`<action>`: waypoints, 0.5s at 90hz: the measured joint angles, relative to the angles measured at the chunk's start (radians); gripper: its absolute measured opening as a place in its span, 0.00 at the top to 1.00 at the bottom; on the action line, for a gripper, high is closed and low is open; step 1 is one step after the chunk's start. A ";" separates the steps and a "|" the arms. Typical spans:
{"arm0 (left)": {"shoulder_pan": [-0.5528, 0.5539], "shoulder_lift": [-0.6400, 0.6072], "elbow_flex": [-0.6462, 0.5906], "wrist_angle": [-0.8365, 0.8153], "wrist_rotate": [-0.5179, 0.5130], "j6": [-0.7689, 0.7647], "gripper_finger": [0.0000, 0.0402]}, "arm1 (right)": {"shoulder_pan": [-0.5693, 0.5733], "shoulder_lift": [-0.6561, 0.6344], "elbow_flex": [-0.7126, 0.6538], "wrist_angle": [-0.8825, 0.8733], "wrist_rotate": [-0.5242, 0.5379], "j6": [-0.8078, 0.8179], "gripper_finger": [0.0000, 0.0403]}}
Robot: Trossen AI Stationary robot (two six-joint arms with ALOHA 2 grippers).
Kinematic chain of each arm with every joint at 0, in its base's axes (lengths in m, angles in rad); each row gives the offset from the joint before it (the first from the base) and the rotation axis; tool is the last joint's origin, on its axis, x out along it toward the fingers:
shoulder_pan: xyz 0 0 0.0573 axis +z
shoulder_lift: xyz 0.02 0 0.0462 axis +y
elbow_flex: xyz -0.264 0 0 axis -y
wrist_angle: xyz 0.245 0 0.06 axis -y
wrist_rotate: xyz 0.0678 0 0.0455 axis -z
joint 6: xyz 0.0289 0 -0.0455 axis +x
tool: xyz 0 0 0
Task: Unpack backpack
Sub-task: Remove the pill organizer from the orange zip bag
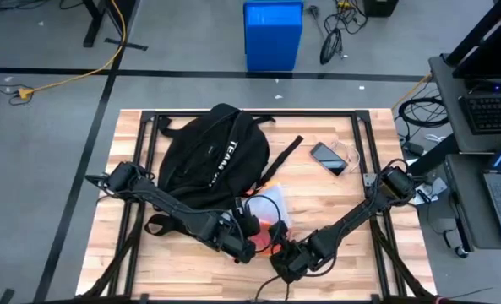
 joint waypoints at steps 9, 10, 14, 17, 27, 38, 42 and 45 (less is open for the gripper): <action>-0.002 0.000 0.009 -0.005 -0.001 0.000 1.00 | -0.003 0.000 0.000 0.009 0.033 -0.006 0.43; -0.002 0.000 0.012 -0.006 -0.001 0.000 1.00 | -0.005 0.000 0.000 0.009 0.043 -0.006 0.43; -0.002 0.000 0.018 -0.002 -0.002 0.000 1.00 | -0.014 0.000 0.000 0.011 0.074 0.005 0.42; -0.002 -0.002 0.019 0.000 -0.004 0.000 1.00 | -0.023 0.000 0.000 0.016 0.072 0.026 0.42; -0.002 -0.002 0.019 -0.008 -0.005 0.000 1.00 | -0.044 0.000 0.000 0.026 0.004 0.102 0.37; -0.004 -0.002 0.019 -0.010 -0.005 0.000 1.00 | -0.054 0.000 0.000 0.033 -0.043 0.126 0.32; -0.004 -0.002 0.019 -0.010 -0.005 0.000 1.00 | -0.055 0.000 0.000 0.032 -0.054 0.120 0.31; -0.004 -0.002 0.019 -0.010 -0.005 0.000 1.00 | -0.055 0.000 0.000 0.033 -0.054 0.120 0.31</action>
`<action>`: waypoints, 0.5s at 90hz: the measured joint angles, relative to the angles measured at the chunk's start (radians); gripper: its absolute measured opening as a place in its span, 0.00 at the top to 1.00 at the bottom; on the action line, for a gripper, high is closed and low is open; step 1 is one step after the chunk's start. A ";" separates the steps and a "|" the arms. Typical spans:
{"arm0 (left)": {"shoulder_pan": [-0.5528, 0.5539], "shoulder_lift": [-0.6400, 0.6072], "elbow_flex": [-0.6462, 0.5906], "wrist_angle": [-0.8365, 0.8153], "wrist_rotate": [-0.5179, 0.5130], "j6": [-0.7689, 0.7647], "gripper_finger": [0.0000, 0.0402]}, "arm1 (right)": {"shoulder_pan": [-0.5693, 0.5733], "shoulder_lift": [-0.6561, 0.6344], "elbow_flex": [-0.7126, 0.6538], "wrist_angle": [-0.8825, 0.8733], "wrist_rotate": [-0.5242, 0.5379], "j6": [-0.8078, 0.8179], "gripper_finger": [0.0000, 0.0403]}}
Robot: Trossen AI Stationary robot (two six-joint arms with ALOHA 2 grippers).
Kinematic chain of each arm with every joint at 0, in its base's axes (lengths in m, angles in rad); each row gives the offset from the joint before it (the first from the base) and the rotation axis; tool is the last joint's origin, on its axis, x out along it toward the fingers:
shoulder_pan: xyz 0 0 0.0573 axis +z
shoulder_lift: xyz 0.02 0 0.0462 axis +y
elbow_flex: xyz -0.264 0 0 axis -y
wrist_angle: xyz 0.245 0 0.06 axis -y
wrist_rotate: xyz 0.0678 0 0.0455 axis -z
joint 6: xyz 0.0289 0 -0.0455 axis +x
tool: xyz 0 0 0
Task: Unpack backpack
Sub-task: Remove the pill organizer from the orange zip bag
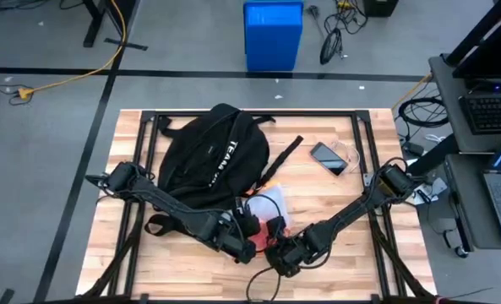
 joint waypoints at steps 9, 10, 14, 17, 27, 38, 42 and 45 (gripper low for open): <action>-0.002 0.000 0.000 0.000 0.000 0.000 1.00 | 0.000 0.000 0.000 -0.001 -0.003 0.044 0.29; -0.003 0.000 0.000 0.000 0.000 0.000 1.00 | 0.000 0.000 0.000 -0.002 -0.004 0.055 0.29; -0.005 -0.001 0.000 -0.001 0.000 0.000 1.00 | -0.004 0.000 0.000 -0.006 -0.007 0.095 0.27; -0.005 -0.003 0.000 0.000 0.000 0.000 1.00 | -0.008 0.000 0.000 -0.013 -0.009 0.118 0.25; -0.005 -0.007 0.000 -0.001 0.000 0.000 1.00 | -0.026 0.008 0.000 -0.025 -0.009 0.134 0.19; -0.010 -0.014 0.000 0.000 -0.001 -0.001 1.00 | -0.027 0.018 0.001 -0.029 -0.006 0.120 0.14; -0.012 -0.015 0.000 0.000 -0.001 -0.001 1.00 | -0.026 0.022 0.001 -0.036 -0.006 0.117 0.13; -0.013 -0.017 0.000 -0.001 -0.001 -0.001 1.00 | -0.026 0.027 0.001 -0.036 -0.007 0.117 0.13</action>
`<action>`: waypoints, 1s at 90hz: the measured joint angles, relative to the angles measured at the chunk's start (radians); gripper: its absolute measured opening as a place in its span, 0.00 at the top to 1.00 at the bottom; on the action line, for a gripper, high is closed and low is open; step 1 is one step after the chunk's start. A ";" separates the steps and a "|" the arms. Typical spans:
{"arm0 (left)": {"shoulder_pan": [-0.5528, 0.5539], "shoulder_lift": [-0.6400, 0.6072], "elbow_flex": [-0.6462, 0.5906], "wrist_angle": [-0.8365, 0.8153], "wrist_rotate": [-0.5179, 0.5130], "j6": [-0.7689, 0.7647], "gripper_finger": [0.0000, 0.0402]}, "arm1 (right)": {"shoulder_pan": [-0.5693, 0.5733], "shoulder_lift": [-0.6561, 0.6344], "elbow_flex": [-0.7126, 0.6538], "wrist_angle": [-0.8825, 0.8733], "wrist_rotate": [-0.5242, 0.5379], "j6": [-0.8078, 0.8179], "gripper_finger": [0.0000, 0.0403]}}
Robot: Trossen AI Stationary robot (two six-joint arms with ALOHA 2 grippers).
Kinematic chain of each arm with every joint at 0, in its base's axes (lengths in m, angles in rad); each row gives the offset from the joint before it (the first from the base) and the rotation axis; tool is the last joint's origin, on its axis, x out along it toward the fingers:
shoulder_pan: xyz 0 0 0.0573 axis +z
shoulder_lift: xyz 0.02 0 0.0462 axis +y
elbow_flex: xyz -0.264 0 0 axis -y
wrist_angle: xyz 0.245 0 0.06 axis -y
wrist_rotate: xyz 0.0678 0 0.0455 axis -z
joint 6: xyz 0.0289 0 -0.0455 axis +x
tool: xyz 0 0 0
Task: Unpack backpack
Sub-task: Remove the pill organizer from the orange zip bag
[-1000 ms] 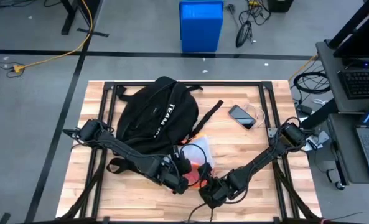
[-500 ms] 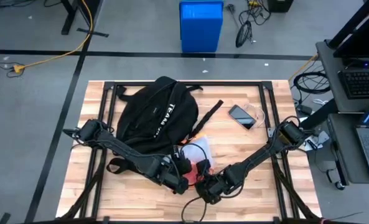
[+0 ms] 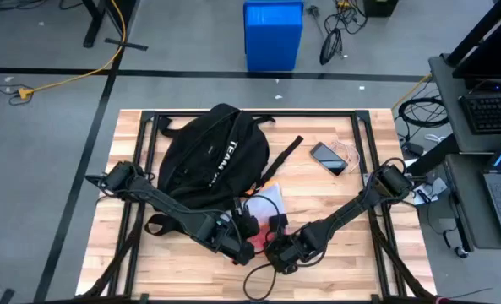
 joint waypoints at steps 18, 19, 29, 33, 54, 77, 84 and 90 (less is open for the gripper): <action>-0.002 -0.009 0.000 0.000 -0.006 0.000 1.00 | -0.006 0.032 0.000 0.011 0.007 -0.054 0.12; -0.002 -0.009 -0.001 0.000 -0.006 0.000 1.00 | -0.006 0.034 0.000 0.013 0.007 -0.057 0.12; -0.002 -0.011 -0.001 0.001 -0.006 0.000 1.00 | -0.017 0.052 0.000 0.037 0.008 -0.076 0.12; -0.002 -0.011 -0.001 0.000 -0.006 0.000 1.00 | -0.022 0.060 0.000 0.045 0.007 -0.076 0.12; -0.003 -0.011 -0.001 0.001 -0.006 0.000 1.00 | -0.048 0.070 0.003 0.037 -0.056 -0.049 0.13; -0.003 -0.011 -0.001 0.004 -0.006 0.001 1.00 | -0.060 0.071 0.002 0.040 -0.123 -0.044 0.31; -0.003 -0.011 -0.001 0.004 -0.006 0.001 1.00 | -0.062 0.070 0.002 0.039 -0.152 -0.039 0.37; -0.003 -0.011 -0.001 0.004 -0.006 0.001 1.00 | -0.061 0.070 0.002 0.039 -0.162 -0.041 0.42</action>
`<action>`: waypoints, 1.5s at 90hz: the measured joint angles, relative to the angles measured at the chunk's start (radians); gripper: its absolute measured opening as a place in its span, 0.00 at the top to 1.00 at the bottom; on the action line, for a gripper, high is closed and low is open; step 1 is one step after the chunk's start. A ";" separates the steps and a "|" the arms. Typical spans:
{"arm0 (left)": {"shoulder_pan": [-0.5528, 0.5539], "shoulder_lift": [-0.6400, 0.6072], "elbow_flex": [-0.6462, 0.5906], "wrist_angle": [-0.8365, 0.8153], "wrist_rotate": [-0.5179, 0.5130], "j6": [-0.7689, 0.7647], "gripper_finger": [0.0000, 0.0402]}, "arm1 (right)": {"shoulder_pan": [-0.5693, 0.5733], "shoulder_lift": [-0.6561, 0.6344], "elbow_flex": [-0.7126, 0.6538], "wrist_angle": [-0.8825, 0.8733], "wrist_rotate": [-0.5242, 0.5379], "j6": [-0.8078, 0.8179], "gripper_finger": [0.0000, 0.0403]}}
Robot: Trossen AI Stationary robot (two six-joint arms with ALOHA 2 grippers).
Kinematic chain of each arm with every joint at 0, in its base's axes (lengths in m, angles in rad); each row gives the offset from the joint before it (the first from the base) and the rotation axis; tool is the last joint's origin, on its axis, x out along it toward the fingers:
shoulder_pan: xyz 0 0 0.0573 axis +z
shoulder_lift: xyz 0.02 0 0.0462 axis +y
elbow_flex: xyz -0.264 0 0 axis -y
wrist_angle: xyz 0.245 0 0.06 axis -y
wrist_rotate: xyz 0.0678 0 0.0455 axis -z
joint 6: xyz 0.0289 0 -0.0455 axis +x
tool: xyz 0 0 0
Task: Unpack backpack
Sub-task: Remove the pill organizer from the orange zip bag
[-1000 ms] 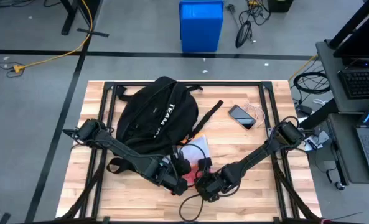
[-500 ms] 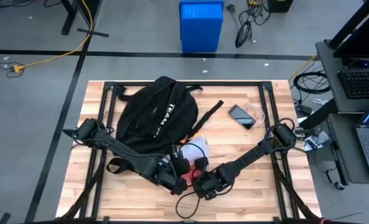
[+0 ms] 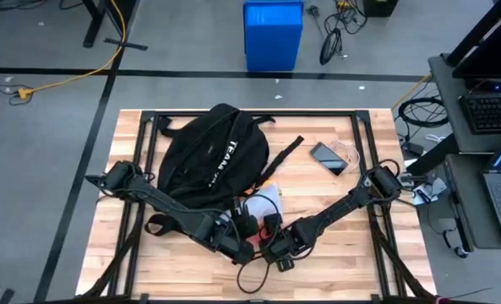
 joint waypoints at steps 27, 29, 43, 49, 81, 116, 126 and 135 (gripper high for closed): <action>0.000 0.000 0.000 0.001 0.000 0.000 1.00 | 0.002 -0.043 -0.005 -0.021 -0.021 -0.015 0.52; 0.000 0.000 0.000 0.001 0.000 0.000 1.00 | 0.003 -0.046 -0.005 -0.021 -0.021 -0.015 0.51; 0.000 0.000 0.000 0.001 0.000 0.000 1.00 | 0.006 -0.062 -0.005 -0.016 -0.021 -0.014 0.49; 0.000 0.000 0.000 0.001 0.000 0.000 1.00 | 0.008 -0.068 -0.005 -0.014 -0.021 -0.014 0.49; 0.000 0.000 0.000 0.075 0.056 0.017 1.00 | 0.003 -0.080 -0.004 -0.013 -0.017 0.011 0.49; 0.000 0.000 0.000 0.102 0.087 0.035 1.00 | -0.005 -0.081 -0.003 -0.006 0.006 0.026 0.45; 0.004 0.000 -0.001 0.093 0.087 0.035 1.00 | -0.005 -0.081 -0.003 -0.004 0.007 0.023 0.45; 0.013 -0.001 -0.026 0.104 0.092 0.033 1.00 | -0.005 -0.081 -0.003 0.007 0.011 0.014 0.46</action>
